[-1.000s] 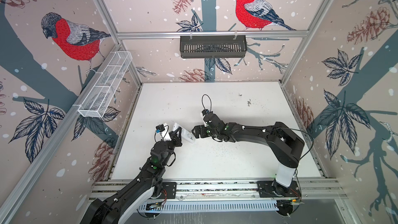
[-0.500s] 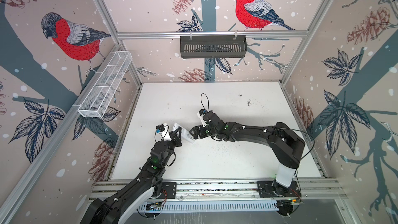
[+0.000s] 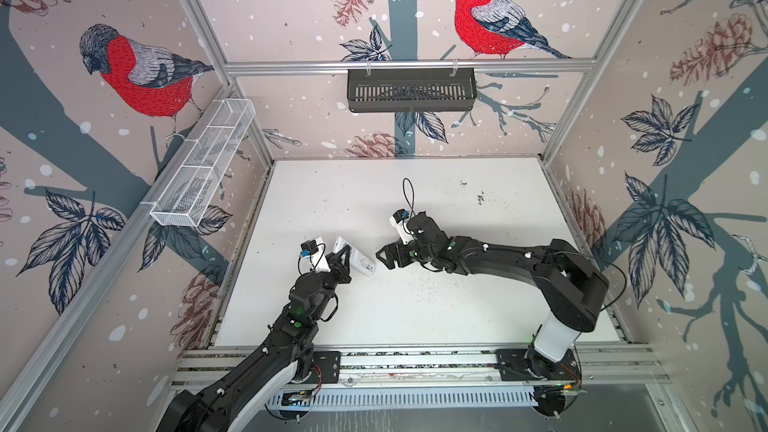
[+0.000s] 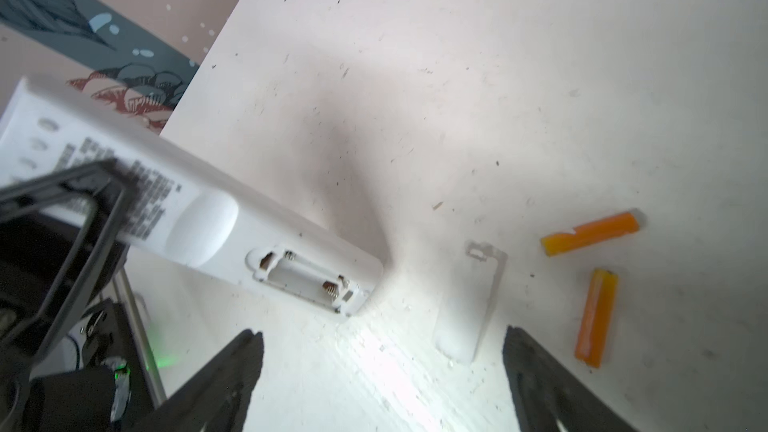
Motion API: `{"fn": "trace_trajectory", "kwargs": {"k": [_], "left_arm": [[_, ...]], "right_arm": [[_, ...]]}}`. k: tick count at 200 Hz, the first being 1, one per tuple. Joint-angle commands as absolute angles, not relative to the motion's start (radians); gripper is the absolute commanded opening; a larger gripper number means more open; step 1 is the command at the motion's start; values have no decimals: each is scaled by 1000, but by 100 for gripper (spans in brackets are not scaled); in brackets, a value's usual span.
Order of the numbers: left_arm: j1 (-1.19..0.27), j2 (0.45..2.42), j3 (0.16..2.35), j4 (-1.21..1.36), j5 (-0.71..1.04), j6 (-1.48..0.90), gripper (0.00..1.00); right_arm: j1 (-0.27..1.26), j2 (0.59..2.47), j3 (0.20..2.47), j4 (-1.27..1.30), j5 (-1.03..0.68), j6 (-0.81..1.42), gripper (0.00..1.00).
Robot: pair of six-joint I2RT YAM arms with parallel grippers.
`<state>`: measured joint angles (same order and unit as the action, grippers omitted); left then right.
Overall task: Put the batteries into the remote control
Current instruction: 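Raise the right gripper away from the opened remote toward the left gripper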
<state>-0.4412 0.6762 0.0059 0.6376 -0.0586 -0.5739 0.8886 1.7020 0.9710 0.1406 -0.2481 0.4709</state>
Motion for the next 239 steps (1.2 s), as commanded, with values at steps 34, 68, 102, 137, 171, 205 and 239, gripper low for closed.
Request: {"fn": "trace_trajectory", "kwargs": {"k": [34,68,102,137,171,205,239], "left_arm": [[-439,755,84,698,244,-556,11],[-439,830,138,819,459,-580,11],[-438,851,147,950,589,-644,11],[-439,862,148,1035,650,-694,11],[-439,882,144,1088,680,-728,11],[-439,924,143,1156,713,-761,12],[-439,957,148,1190,733,-783,23]], "right_arm": [[798,1583,842,282,-620,215,95],[796,1554,822,241,-748,104,96],[792,1528,787,240,-803,73,96],[792,1500,753,243,-852,60,84],[791,1473,720,293,-927,86,54],[788,1456,699,346,-1016,111,24],[788,1467,715,321,-1052,102,12]]}}
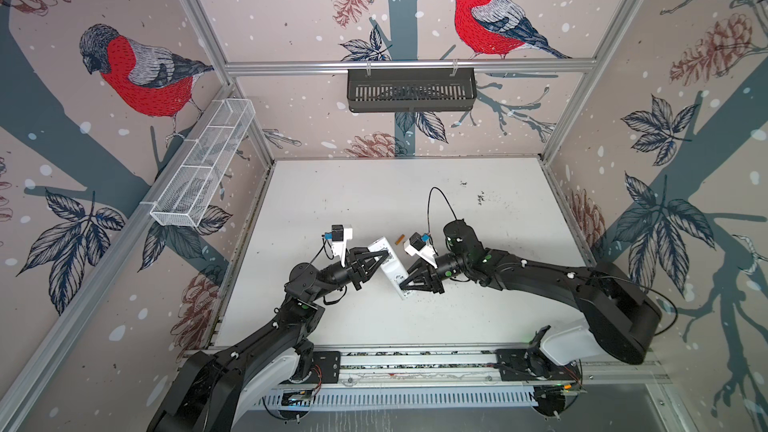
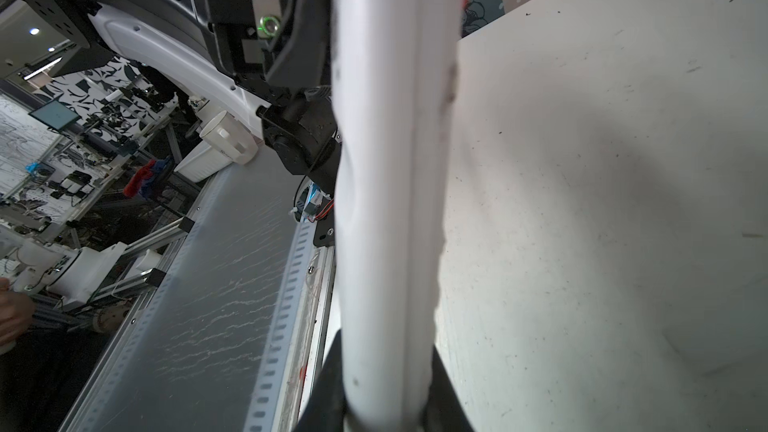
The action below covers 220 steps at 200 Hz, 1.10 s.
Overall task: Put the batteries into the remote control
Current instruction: 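Raise the right gripper away from the opened remote toward the left gripper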
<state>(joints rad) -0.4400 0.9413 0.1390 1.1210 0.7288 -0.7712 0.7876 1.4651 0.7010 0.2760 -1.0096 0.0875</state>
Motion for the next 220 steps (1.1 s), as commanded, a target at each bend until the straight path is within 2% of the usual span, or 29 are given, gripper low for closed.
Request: {"fn": "trace_trajectory", "kwargs": {"k": [1,14,43,57,79,105,134,144,154,155,161,185,220], "left_arm": [[-439,958,148,1190,733,-784,24],[-440,966,153,1189,739,-786,30],[-443,993,172,1175,774,-796,55],[-446,1017,186,1176,799,-798,58],[-447,1053,196,1208,823,-807,54],[-447,1092,207,1258,840,-813,37],[-448,1108,198,1313,835,-808,25],[-447,1108,197,1323,830,-806,22],[-446,1103,197,1311,819,-798,19],[-446,1102,198,1310,818,-796,19],[-446,1097,198,1297,811,-788,18],[-444,1062,210,1194,761,-732,11],[-435,960,219,960,637,-631,9]], "right_arm": [[788,1467,716,320,-1053,102,12],[786,1471,722,312,-1054,101,11],[784,1471,743,284,-1067,83,11],[781,1472,757,261,-1072,73,11],[780,1480,783,209,-1074,41,11],[779,1491,804,167,-1073,17,11],[773,1495,804,159,-1072,12,14],[770,1496,805,156,-1069,12,21],[765,1497,804,156,-1060,15,33],[764,1496,805,156,-1060,16,38],[760,1496,805,159,-1056,21,46],[744,1480,803,156,-1010,35,71],[696,1438,783,172,-926,83,84]]}}
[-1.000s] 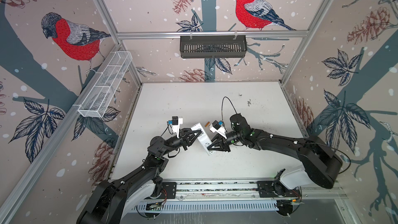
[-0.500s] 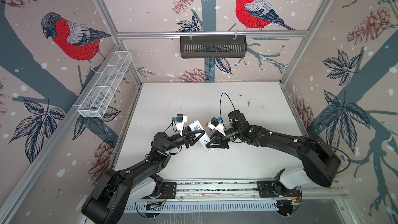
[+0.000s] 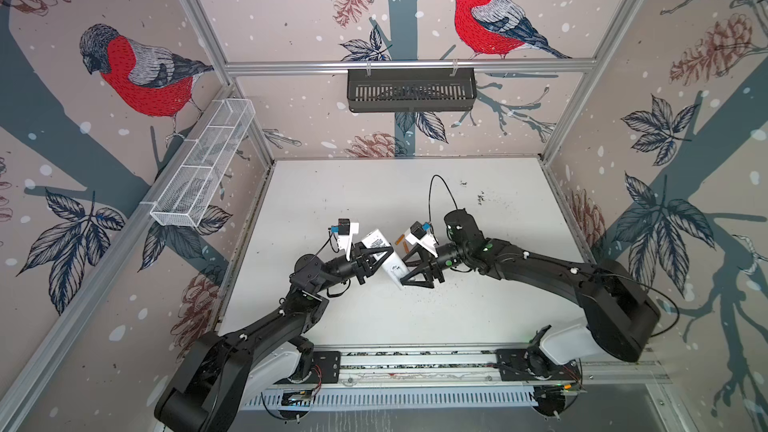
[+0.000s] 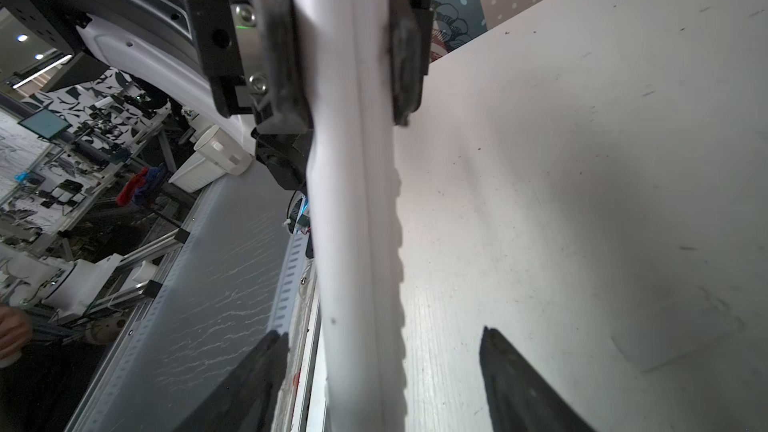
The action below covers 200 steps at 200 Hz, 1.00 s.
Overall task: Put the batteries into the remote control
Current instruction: 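Raise the right gripper away from the opened remote toward the left gripper, then move the right gripper over the orange batteries and lower it onto one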
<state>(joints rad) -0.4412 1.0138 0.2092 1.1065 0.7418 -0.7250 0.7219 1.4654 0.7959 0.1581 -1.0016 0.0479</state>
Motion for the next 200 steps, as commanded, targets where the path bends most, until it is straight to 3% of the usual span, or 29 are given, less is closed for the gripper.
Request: {"fn": "trace_trajectory", "kwargs": {"k": [1,19,45,71,98,137,200], "left_arm": [[-435,956,219,953,632,-629,8],[-430,894,225,824,527,-586,8],[-430,809,257,587,311,-522,7],[-429,752,270,472,201,-494,6],[-427,728,283,390,132,-491,6],[-425,667,289,281,44,-475,6],[-425,621,271,274,24,-480,6]], "right_arm": [[695,1437,782,173,-921,86,84],[677,1425,784,188,-803,142,85],[692,1452,830,154,-487,237,92],[726,1598,1010,-79,-121,311,90],[776,1777,1185,-268,71,348,82],[825,1900,1282,-341,190,379,68],[833,1965,1320,-371,156,366,54]]}}
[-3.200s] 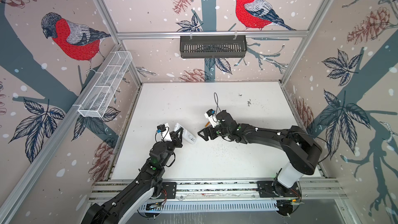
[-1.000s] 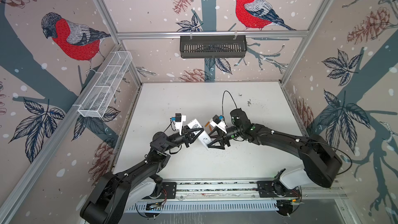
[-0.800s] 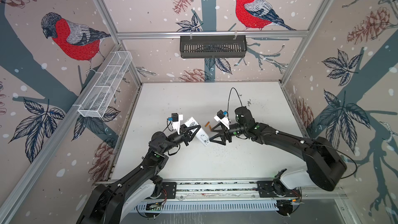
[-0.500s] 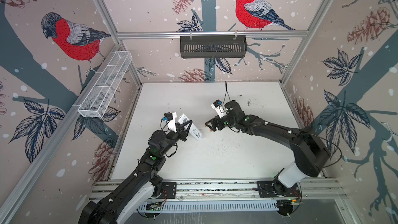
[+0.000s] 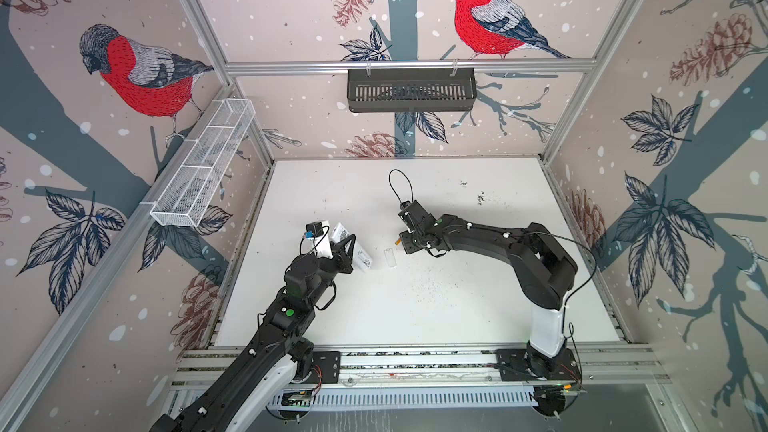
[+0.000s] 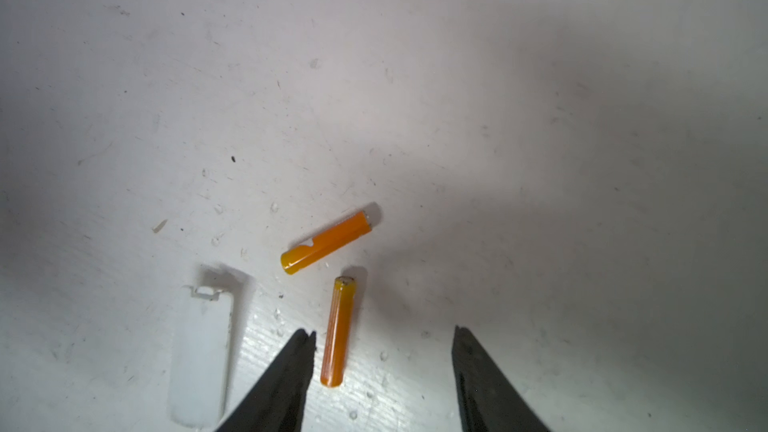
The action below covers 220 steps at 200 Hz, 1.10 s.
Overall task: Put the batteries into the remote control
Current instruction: 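Move the right gripper over the orange batteries and lower it onto one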
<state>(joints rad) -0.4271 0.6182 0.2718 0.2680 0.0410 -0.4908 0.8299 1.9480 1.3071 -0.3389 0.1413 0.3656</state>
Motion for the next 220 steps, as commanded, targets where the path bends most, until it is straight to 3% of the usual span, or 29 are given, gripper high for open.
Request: {"fn": "trace_trajectory", "kwargs": {"k": [1,117,171,220], "left_arm": [[-425,621,271,274,25,-479,6],[-425,613,265,276,24,-483,6],[-425,624,268,278,28,-483,6],[-425,629,266,282,31,-485,6]], "right_arm": [[833,1966,1320,-371,154,365,54],[834,2018,1344,-361,106,347,46],[827,2047,1375,-395,106,342,35],[824,2091,1436,-475,120,335,33]]}}
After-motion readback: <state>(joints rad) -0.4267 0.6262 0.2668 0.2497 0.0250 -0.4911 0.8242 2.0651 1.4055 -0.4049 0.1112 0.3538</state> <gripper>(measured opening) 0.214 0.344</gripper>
